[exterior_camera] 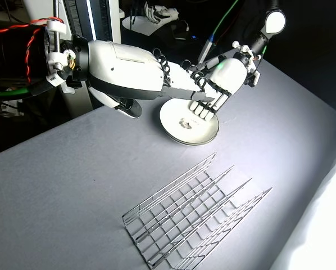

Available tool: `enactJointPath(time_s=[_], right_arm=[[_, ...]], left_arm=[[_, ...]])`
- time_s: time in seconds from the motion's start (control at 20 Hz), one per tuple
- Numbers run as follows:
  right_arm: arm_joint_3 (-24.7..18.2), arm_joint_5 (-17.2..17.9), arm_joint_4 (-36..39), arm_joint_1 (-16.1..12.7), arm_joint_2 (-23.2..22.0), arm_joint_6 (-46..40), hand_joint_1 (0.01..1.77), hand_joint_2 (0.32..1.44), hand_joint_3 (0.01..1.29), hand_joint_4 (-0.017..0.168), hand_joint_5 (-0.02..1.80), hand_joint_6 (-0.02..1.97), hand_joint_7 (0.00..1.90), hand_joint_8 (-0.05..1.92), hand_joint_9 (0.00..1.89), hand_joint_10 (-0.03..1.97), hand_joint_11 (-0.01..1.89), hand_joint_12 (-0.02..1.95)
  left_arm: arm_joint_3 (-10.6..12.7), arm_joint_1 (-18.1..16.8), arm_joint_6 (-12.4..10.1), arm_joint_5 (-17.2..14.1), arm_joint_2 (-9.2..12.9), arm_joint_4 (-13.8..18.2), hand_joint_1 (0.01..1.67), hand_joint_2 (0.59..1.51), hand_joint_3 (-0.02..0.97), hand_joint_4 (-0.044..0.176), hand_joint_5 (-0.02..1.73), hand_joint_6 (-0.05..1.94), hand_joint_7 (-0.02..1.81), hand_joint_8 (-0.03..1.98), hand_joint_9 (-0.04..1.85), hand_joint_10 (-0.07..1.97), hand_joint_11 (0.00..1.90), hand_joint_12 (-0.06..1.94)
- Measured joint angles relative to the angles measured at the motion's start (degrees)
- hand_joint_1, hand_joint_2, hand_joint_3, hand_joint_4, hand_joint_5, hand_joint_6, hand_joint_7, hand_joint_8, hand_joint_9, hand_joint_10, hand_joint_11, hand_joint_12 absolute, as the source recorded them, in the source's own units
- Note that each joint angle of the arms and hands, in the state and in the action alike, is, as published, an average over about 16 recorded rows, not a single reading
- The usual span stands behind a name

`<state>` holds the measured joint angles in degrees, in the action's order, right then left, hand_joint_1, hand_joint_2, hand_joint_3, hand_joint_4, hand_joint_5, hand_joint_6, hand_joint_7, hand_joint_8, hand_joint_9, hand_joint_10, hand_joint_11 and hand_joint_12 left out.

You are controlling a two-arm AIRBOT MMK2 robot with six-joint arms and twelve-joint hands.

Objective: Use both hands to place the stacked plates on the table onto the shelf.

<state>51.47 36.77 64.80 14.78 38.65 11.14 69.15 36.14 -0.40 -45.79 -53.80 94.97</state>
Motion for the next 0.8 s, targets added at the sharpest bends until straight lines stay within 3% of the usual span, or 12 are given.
enactJointPath(time_s=[0.45, 0.8], right_arm=[[0.0, 2.6, 2.4, 3.3, 0.2, 0.4, 1.06, 1.03, 0.01, 0.004, 0.04, 0.02, 0.01, 0.01, 0.01, 0.01, 0.02, 0.01], [0.1, 4.4, 4.8, 6.0, 1.5, 0.6, 1.04, 1.03, 0.01, 0.004, 0.02, 0.02, 0.01, 0.01, 0.02, 0.01, 0.02, 0.01]], left_arm=[[-1.1, -0.8, 0.4, 2.3, -3.4, -0.5, 0.02, 1.078, 0.013, -0.008, 0.04, -0.04, 0.05, -0.01, 0.08, -0.01, 0.02, 0.23], [-0.7, -1.7, 0.4, 3.0, -5.5, -0.4, 0.02, 1.082, 0.013, -0.008, 0.04, -0.04, 0.04, -0.01, 0.08, -0.01, 0.02, 0.23]])
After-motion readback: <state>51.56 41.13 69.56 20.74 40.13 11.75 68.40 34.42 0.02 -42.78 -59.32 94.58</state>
